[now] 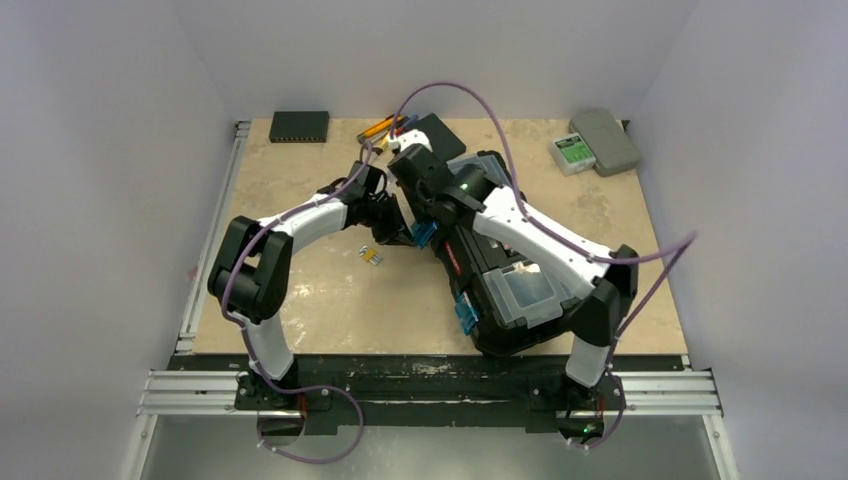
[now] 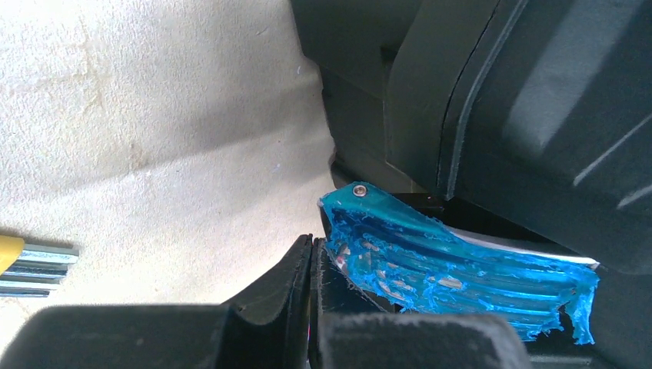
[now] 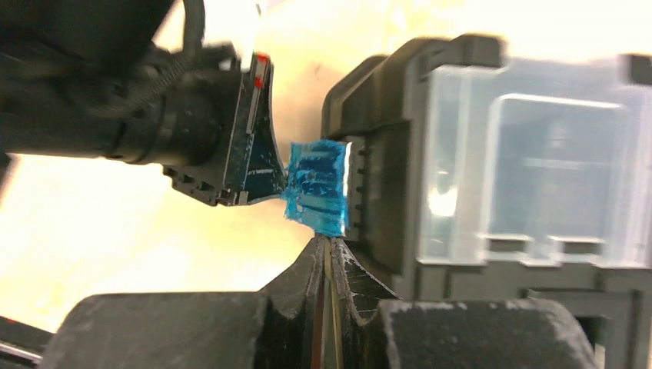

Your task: Pack the tool kit

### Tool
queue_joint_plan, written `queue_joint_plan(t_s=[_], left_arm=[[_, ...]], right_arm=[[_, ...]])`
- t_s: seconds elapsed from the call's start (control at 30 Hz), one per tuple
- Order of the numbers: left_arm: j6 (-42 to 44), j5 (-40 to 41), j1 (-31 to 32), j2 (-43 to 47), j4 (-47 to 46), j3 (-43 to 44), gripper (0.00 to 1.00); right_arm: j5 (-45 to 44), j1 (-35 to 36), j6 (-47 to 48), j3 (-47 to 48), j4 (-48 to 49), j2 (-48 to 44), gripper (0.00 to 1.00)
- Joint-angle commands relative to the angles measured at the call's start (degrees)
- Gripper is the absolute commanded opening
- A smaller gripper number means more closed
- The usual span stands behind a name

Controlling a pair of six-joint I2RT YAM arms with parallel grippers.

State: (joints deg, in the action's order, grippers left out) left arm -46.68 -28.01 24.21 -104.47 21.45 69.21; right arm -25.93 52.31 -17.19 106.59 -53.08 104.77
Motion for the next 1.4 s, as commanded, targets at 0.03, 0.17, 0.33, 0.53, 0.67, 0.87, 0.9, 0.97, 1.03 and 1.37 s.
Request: queue_joint_plan(t_s=[0.03, 0.17, 0.33, 0.53, 0.67, 0.87, 0.9, 0.97, 1.03, 1.37], left_arm=[[0.9, -0.5, 0.7, 0.0, -2.6, 3.2, 0.0], [1.8, 0.6, 0.8, -0.2, -0.4, 4.5, 0.0], [2.3, 2.0, 0.9, -1.1, 2.3, 6.2, 0.0], [2.1, 3.4, 1.7, -2.8, 3.9, 8.4, 0.0], [1.5, 4.3, 2.6, -3.9, 4.5, 10.3, 0.0], [-0.6, 6.1, 4.4, -6.2, 5.7, 13.5, 0.0], [-1.2, 6.2, 4.7, -6.5, 5.4, 13.7, 0.0], [-2.0, 6.3, 5.2, -7.2, 4.8, 14.2, 0.0], [-2.6, 6.8, 5.7, -8.5, 4.8, 15.5, 0.0], [-4.0, 6.7, 8.5, -14.5, 5.9, 23.1, 0.0]], right_arm=[[-4.7, -3.8, 2.0, 4.1, 0.9, -8.4, 0.05], [-14.7, -9.9, 3.7, 1.9, 0.9, -11.5, 0.0], [-19.9, -21.5, 6.6, -2.3, 0.8, -12.0, 0.0], [-13.8, -35.0, 4.7, -6.3, -2.1, -7.4, 0.05], [-2.3, -38.6, 5.1, -12.2, -0.6, -5.2, 0.16], [22.6, -39.4, 4.8, -24.5, 10.9, -6.8, 0.08], [25.1, -39.3, 4.6, -26.7, 12.0, -7.0, 0.06], [31.2, -39.0, 3.8, -29.7, 15.2, -8.0, 0.04], [35.0, -38.5, 3.3, -33.7, 17.7, -9.2, 0.03], [37.4, -30.7, 3.0, -37.2, 18.8, -10.7, 0.02]])
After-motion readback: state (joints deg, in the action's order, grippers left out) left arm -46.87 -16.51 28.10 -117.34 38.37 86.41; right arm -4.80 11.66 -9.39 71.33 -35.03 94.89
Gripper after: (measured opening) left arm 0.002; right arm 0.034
